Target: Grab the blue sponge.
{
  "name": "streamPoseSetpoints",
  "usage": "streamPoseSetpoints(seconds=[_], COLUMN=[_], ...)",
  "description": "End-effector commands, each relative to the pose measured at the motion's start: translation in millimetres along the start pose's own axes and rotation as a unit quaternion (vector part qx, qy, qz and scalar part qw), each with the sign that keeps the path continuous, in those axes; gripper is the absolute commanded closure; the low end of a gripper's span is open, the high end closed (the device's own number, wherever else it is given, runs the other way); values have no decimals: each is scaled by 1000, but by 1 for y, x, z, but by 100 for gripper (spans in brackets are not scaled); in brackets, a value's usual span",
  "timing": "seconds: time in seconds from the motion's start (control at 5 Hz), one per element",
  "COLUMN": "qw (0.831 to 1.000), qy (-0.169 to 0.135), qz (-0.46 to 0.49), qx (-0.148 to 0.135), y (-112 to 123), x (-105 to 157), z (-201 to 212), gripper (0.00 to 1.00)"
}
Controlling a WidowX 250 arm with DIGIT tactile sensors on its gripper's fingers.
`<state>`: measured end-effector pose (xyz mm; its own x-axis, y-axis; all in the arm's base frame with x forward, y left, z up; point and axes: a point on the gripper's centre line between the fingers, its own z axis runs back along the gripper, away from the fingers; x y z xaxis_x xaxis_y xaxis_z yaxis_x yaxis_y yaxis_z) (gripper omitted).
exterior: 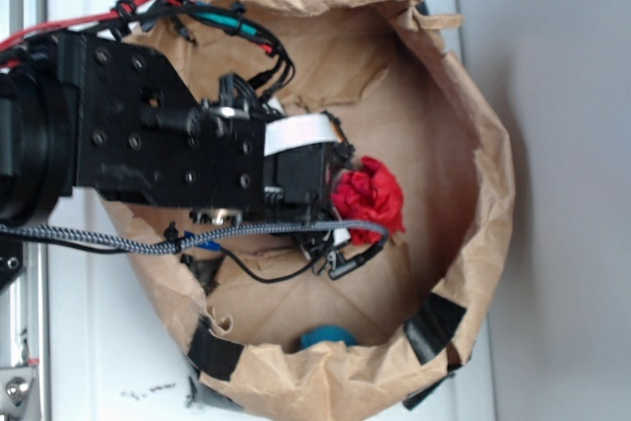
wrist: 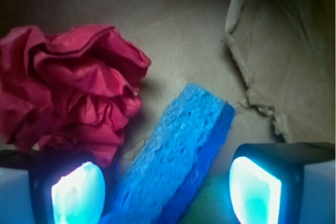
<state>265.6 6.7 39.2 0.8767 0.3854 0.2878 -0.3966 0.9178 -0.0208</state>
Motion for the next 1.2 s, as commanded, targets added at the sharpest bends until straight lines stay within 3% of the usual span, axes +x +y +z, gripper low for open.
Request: streamPoseSetpoints(seconds=[0.0,0.2,0.4,0.8,1.0], qw=[1000,1000,1000,1000,1000], qy=[14,2,-20,-11,-7], qz=[-13,3,8,1,-8], qx=[23,25,19,10,-8], y=[2,4,8,11,13], x=[-5,-6,-9,-8,-3], z=[7,1,1,11,33], gripper=[0,100,100,100,100])
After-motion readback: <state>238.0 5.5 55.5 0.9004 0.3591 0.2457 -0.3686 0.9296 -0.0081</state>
